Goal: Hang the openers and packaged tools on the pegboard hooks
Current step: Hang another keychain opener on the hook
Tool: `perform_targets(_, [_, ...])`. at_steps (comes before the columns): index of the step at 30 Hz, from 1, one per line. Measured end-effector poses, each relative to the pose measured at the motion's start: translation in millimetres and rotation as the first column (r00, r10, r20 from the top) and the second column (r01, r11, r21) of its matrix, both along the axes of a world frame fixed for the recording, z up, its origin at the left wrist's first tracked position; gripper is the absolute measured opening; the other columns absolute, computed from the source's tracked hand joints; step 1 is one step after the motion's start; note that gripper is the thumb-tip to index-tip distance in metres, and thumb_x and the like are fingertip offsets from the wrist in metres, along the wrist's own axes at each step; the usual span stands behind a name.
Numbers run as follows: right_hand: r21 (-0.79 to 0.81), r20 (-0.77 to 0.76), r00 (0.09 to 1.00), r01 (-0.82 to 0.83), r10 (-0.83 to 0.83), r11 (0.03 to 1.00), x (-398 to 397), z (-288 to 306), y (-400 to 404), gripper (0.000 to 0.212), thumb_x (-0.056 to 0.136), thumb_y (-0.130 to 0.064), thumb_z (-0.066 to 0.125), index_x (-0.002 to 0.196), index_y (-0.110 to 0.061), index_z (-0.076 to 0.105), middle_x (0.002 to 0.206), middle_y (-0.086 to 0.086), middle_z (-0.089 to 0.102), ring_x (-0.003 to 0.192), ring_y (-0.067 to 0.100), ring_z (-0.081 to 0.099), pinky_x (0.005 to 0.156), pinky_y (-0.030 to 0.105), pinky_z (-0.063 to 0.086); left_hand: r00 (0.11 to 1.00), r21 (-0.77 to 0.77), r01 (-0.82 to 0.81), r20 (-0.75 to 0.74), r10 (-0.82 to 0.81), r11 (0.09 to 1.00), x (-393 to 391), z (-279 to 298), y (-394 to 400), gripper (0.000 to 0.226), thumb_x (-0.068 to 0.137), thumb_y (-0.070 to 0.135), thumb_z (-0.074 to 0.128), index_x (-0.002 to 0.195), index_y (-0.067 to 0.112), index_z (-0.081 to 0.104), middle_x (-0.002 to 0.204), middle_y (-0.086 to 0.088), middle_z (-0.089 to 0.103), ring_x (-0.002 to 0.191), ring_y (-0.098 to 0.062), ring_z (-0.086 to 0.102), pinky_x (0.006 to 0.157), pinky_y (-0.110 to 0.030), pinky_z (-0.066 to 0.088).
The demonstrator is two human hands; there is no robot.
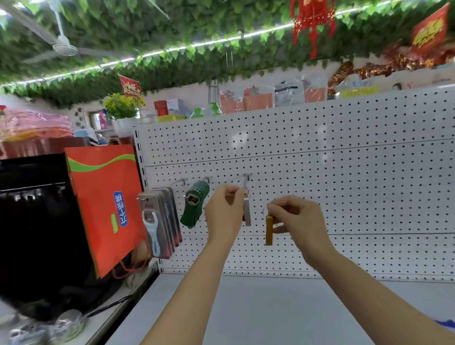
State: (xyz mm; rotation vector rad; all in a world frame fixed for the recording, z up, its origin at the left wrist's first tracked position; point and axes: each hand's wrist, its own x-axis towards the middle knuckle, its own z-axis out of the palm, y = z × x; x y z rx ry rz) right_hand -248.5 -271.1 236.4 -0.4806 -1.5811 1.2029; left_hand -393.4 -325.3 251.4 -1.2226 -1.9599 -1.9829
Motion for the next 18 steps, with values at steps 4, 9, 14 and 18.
perform_targets(4, [0.023, -0.036, 0.999, 0.031, -0.030, 0.999, -16, 4, -6, 0.007, 0.085, -0.010, 0.070, 0.079, -0.009, 0.073, 0.077, 0.012, 0.072, 0.070, 0.022, 0.071, 0.061, 0.030, 0.059, 1.000, -0.024, 0.015, -0.006, -0.016, 1.000, -18, 4, 11, 0.010, 0.097, 0.024, 0.060, 0.088, 0.026, 0.061, 0.082, 0.014, 0.064, 0.084, -0.015, 0.068, 0.080, -0.042, 0.060])
perform_targets(9, [0.039, -0.062, 0.995, 0.077, -0.075, 0.996, -25, 6, -10, 0.007, 0.085, -0.012, 0.070, 0.080, -0.009, 0.073, 0.075, 0.010, 0.072, 0.070, 0.023, 0.071, 0.061, 0.031, 0.059, 0.998, -0.078, 0.059, -0.005, -0.060, 0.995, -29, 2, 18, 0.017, 0.095, 0.024, 0.059, 0.080, 0.030, 0.056, 0.082, 0.010, 0.065, 0.084, -0.017, 0.069, 0.079, -0.045, 0.060])
perform_targets(14, [0.055, -0.043, 0.995, 0.095, -0.093, 0.994, -25, 6, -11, 0.006, 0.085, -0.011, 0.070, 0.080, -0.010, 0.073, 0.075, 0.009, 0.072, 0.069, 0.020, 0.071, 0.059, 0.026, 0.056, 0.998, -0.150, 0.046, -0.034, -0.051, 0.988, -39, -2, 25, 0.014, 0.095, 0.025, 0.060, 0.081, 0.028, 0.059, 0.083, 0.009, 0.067, 0.083, -0.019, 0.069, 0.080, -0.046, 0.060])
perform_targets(18, [0.076, -0.007, 0.996, 0.087, -0.087, 0.993, -26, 11, -10, 0.006, 0.084, -0.011, 0.070, 0.080, -0.009, 0.073, 0.076, 0.010, 0.072, 0.071, 0.021, 0.072, 0.060, 0.031, 0.058, 0.999, -0.180, 0.025, -0.032, -0.031, 0.983, -39, -2, 27, 0.010, 0.095, 0.026, 0.063, 0.085, 0.024, 0.064, 0.083, 0.009, 0.068, 0.081, -0.018, 0.069, 0.079, -0.045, 0.059])
